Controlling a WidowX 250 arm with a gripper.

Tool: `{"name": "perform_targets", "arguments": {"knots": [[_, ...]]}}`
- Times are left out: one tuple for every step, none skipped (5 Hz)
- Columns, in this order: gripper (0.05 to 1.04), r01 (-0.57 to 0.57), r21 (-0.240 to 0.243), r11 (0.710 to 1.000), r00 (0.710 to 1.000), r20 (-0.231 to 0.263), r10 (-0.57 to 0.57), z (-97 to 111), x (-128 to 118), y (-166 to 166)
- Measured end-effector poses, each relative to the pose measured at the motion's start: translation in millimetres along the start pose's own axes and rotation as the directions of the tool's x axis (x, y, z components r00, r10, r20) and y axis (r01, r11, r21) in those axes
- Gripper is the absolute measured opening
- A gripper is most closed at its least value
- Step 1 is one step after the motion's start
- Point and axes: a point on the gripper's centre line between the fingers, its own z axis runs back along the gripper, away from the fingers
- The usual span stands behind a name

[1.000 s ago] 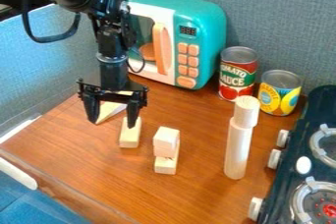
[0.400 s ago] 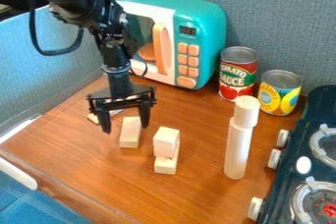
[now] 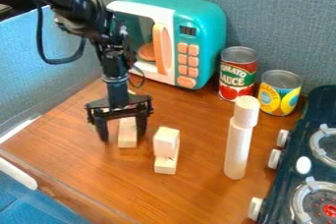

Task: Put the block on top of the cube

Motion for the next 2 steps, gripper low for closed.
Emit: {"name": "perform_targets", "arguments": {"knots": [[1.0, 0.04, 0.06, 0.997, 0.999, 0.003, -0.04, -5.3, 8.2, 5.0], [0.948, 0.052, 0.075, 0.996, 0.999, 0.014, -0.053, -6.5, 11.9, 4.5]]}}
